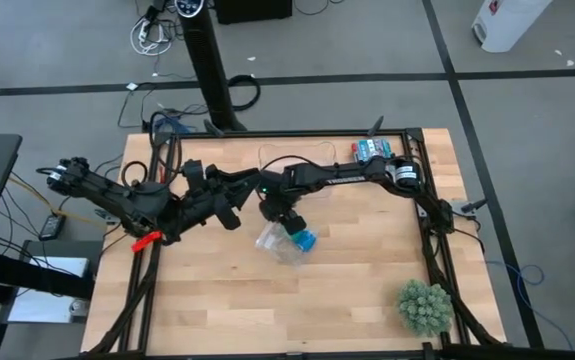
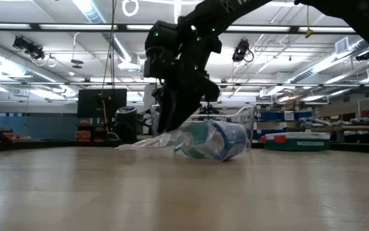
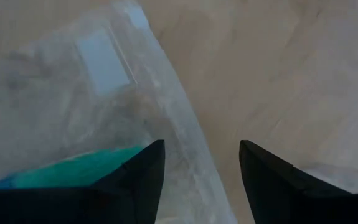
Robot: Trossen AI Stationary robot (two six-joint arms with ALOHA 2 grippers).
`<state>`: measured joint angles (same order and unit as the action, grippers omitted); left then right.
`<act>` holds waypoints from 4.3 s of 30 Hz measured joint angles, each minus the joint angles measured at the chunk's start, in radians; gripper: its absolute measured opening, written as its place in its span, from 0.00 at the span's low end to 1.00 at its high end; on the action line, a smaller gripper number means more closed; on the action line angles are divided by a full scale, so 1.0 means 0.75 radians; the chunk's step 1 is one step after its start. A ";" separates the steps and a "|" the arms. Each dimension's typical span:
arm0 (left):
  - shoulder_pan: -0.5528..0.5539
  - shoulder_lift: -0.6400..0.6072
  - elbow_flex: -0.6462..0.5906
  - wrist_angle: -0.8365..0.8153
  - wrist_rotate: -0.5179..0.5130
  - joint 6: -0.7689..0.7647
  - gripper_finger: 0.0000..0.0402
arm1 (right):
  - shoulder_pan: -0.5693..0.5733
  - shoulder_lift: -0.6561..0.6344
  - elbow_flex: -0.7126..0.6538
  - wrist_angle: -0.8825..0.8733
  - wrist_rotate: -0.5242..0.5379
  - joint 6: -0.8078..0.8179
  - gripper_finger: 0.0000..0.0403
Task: Roll bandage
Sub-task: Close the transparent zip bag
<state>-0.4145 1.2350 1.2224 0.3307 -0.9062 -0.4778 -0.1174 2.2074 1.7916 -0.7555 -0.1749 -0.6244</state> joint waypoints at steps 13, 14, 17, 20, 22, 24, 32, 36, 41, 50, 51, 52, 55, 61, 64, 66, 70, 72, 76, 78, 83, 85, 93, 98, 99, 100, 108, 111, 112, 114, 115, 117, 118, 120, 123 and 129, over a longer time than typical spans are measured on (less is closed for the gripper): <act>0.000 0.000 0.000 -0.005 0.001 0.004 0.33 | 0.059 -0.023 0.000 -0.042 -0.041 -0.049 0.48; 0.000 0.000 0.000 -0.006 0.001 0.004 0.33 | 0.060 -0.023 0.000 -0.028 -0.038 -0.067 0.48; 0.000 0.000 0.001 -0.006 0.001 0.000 0.33 | 0.060 -0.021 0.000 -0.006 -0.038 -0.107 0.48; 0.000 0.000 0.001 0.003 0.001 -0.015 0.33 | 0.058 0.002 -0.001 0.013 -0.031 -0.110 0.48; 0.000 0.000 0.001 0.013 0.006 -0.029 0.33 | 0.057 0.017 -0.016 0.025 0.007 -0.119 0.48; 0.000 0.000 0.001 0.024 0.026 -0.033 0.33 | 0.058 0.025 -0.030 0.028 0.084 -0.151 0.48; -0.015 0.001 0.001 0.049 0.073 -0.040 0.33 | 0.062 0.027 -0.084 0.015 0.129 -0.198 0.39; -0.024 0.001 0.001 0.057 0.073 -0.037 0.33 | 0.061 0.027 -0.084 0.019 0.136 -0.208 0.28; -0.026 0.001 0.001 0.061 0.073 -0.035 0.33 | 0.061 0.027 -0.084 -0.018 0.147 -0.198 0.06; -0.026 0.001 0.001 0.059 0.061 -0.061 0.33 | 0.061 -0.080 -0.078 -0.124 0.163 -0.142 0.00; -0.026 0.001 0.002 0.056 0.038 -0.074 0.33 | 0.061 -0.115 -0.078 -0.153 0.163 -0.137 0.00; -0.026 0.001 0.002 0.054 0.013 -0.090 0.33 | 0.061 -0.150 -0.078 -0.187 0.163 -0.129 0.00; -0.026 0.001 0.004 0.030 -0.057 -0.100 0.33 | 0.066 -0.274 -0.078 -0.265 0.161 -0.097 0.00; 0.043 0.000 0.134 -0.395 -0.059 -0.219 0.33 | 0.073 -0.548 -0.078 -0.340 0.099 -0.066 0.00; 0.111 0.000 0.205 -0.637 0.040 -0.354 0.33 | 0.075 -0.662 -0.077 -0.345 0.083 -0.066 0.00; 0.153 0.000 0.233 -0.742 0.109 -0.421 0.33 | 0.075 -0.718 -0.076 -0.349 0.051 -0.065 0.00; 0.236 0.001 0.246 -0.797 0.276 -0.456 0.33 | 0.075 -0.775 -0.076 -0.387 0.040 -0.061 0.00; 0.271 0.013 0.246 -0.790 0.361 -0.461 0.33 | 0.075 -0.788 -0.076 -0.407 0.045 -0.029 0.00; 0.319 0.047 0.246 -0.783 0.500 -0.502 0.33 | 0.074 -0.798 -0.076 -0.448 0.051 0.062 0.00; 0.326 0.067 0.246 -0.789 0.541 -0.517 0.33 | 0.074 -0.798 -0.076 -0.459 0.053 0.096 0.00; 0.327 0.107 0.246 -0.917 0.574 -0.518 0.33 | 0.074 -0.807 -0.076 -0.464 0.072 0.183 0.00; 0.325 0.111 0.246 -0.991 0.574 -0.517 0.33 | 0.073 -0.821 -0.076 -0.463 0.073 0.205 0.00; 0.323 0.142 0.246 -1.097 0.578 -0.256 0.33 | 0.066 -0.862 -0.076 -0.416 0.072 0.224 0.00; 0.322 0.199 0.246 -1.102 0.621 -0.122 0.33 | 0.040 -0.863 -0.077 -0.391 0.015 0.369 0.00; 0.322 0.206 0.246 -1.102 0.633 -0.104 0.33 | 0.035 -0.863 -0.077 -0.389 -0.004 0.388 0.00; 0.322 0.213 0.246 -1.101 0.633 -0.099 0.33 | 0.033 -0.863 -0.077 -0.389 -0.009 0.403 0.00; 0.322 0.216 0.245 -1.185 0.583 -0.129 0.33 | 0.031 -0.893 -0.077 -0.346 -0.016 0.413 0.00; 0.322 0.219 0.245 -1.164 0.576 -0.106 0.33 | 0.031 -0.896 -0.077 -0.329 -0.017 0.413 0.00; 0.322 0.225 0.245 -1.163 0.573 -0.105 0.33 | 0.031 -0.896 -0.077 -0.322 -0.021 0.413 0.00; 0.322 0.232 0.245 -1.169 0.572 -0.105 0.33 | 0.031 -0.896 -0.077 -0.307 -0.046 0.417 0.00; 0.323 0.240 0.245 -1.159 0.572 -0.104 0.33 | 0.031 -0.896 -0.077 -0.298 -0.057 0.421 0.00; 0.323 0.247 0.245 -1.110 0.572 -0.092 0.33 | 0.035 -0.897 -0.077 -0.270 -0.075 0.423 0.00; 0.323 0.248 0.245 -1.093 0.572 -0.073 0.33 | 0.039 -0.897 -0.077 -0.263 -0.077 0.423 0.00; 0.323 0.257 0.245 -1.057 0.569 -0.065 0.32 | 0.044 -0.897 -0.077 -0.239 -0.079 0.423 0.00; 0.323 0.261 0.245 -1.051 0.524 -0.069 0.27 | 0.048 -0.897 -0.077 -0.246 -0.087 0.436 0.00; 0.323 0.256 0.245 -1.045 0.521 -0.110 0.02 | 0.047 -0.898 -0.077 -0.252 -0.116 0.498 0.04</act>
<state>-0.1719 1.4271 1.4059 -0.4532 -0.5152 -0.5605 -0.0822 1.5338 1.7340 -0.9448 -0.2622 -0.2512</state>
